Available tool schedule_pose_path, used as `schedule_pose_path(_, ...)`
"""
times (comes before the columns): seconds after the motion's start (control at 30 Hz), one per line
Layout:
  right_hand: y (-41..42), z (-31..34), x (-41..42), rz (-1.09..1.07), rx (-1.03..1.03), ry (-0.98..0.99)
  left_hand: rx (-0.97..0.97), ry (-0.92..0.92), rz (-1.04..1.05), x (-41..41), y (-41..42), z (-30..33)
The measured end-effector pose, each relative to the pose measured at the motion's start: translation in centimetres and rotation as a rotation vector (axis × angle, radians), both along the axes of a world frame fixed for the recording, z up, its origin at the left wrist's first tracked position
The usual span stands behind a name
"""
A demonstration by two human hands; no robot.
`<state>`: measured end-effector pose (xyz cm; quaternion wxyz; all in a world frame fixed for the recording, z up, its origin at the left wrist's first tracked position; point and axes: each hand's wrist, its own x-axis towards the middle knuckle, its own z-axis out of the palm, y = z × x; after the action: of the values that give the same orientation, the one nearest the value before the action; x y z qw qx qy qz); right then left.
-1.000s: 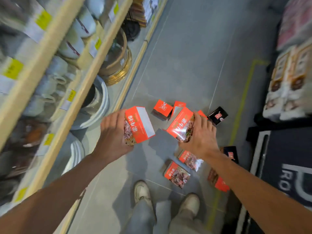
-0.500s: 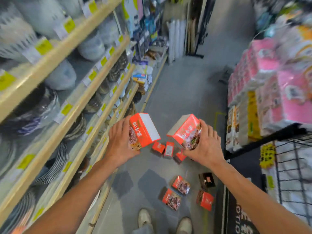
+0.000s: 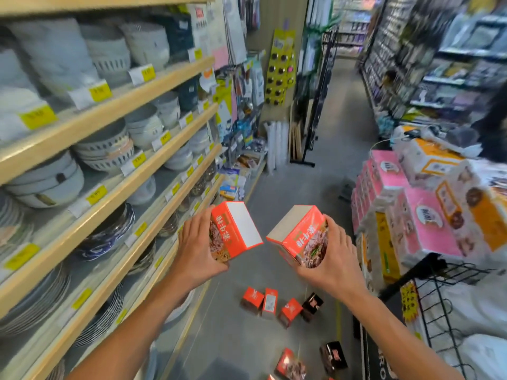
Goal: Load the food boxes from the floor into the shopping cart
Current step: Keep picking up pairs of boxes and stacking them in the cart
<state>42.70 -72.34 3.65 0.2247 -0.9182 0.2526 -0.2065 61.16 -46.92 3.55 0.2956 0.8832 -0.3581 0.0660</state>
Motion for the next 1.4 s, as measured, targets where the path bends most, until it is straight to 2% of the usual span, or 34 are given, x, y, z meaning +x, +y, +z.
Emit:
schedule_pose_path(0.23,0.2,1.3,0.0,0.119,0.059,-0.078,-0.059,-0.069,0.158,-3.6,2.0,2.7)
schedule_pose_path(0.47,1.9,2.7,1.8,0.401,0.081,-0.136,-0.101,-0.044,0.424,-10.0,7.5,3.8)
schedule_pose_path(0.6,5.8,3.2,2.6,0.582,0.136,-0.152,-0.092,-0.058,0.598,-14.9,12.3,4.4)
schedule_pose_path(1.0,26.1,5.2,-0.5,1.080,0.214,-0.189,-0.090,-0.227,1.052,-32.9,29.2,7.3)
schedule_pose_path(1.17,36.5,6.4,-4.5,1.280,0.239,-0.193,-0.083,-0.297,1.173,-41.6,36.9,9.0)
schedule_pose_path(1.4,53.0,7.8,-12.9,1.561,0.248,-0.140,-0.076,-0.340,1.448,-55.7,48.2,9.8)
